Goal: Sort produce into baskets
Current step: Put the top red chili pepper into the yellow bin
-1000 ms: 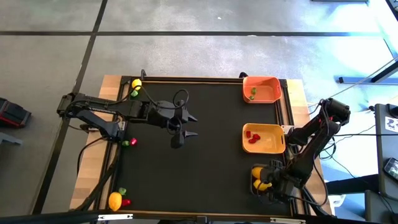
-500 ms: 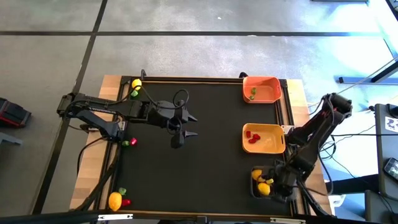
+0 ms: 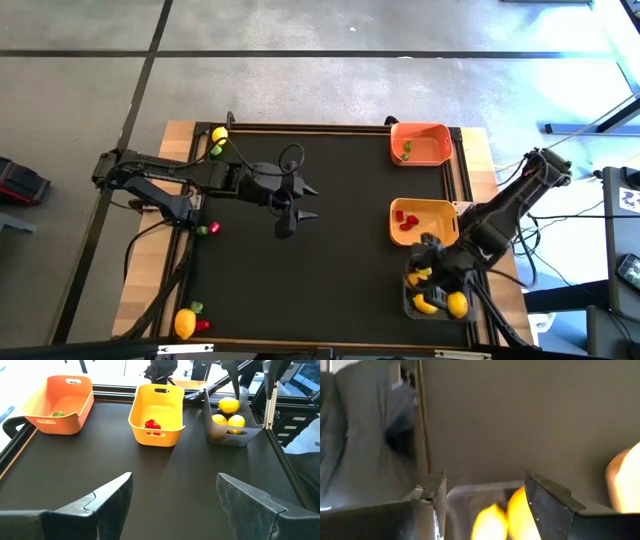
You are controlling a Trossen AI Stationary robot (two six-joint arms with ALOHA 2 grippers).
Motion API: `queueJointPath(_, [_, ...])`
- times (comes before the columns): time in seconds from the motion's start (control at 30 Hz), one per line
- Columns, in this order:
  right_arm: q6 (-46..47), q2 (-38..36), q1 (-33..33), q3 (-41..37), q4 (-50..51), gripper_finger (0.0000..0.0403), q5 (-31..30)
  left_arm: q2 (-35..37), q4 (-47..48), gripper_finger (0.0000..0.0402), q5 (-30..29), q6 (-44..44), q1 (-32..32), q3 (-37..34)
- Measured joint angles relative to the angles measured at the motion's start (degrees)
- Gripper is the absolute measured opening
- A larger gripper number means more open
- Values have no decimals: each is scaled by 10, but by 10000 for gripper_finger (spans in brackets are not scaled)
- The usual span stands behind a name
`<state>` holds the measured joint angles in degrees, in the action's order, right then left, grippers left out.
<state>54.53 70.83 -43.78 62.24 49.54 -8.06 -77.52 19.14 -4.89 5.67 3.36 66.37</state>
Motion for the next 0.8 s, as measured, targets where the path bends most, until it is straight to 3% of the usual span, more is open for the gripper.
queueJointPath(0.17, [-97, 0, 35, 4, -1, 198, -78, 0, 20, 282, 0, 18, 2, 0])
queueJointPath(0.4, [-197, 2, 88, 4, -1, 198, -166, 1, 141, 282, 2, 87, 8, 0])
queueJointPath(0.8, [-280, 2, 151, 3, -26, 198, -185, 2, 376, 282, 3, 271, 44, -23])
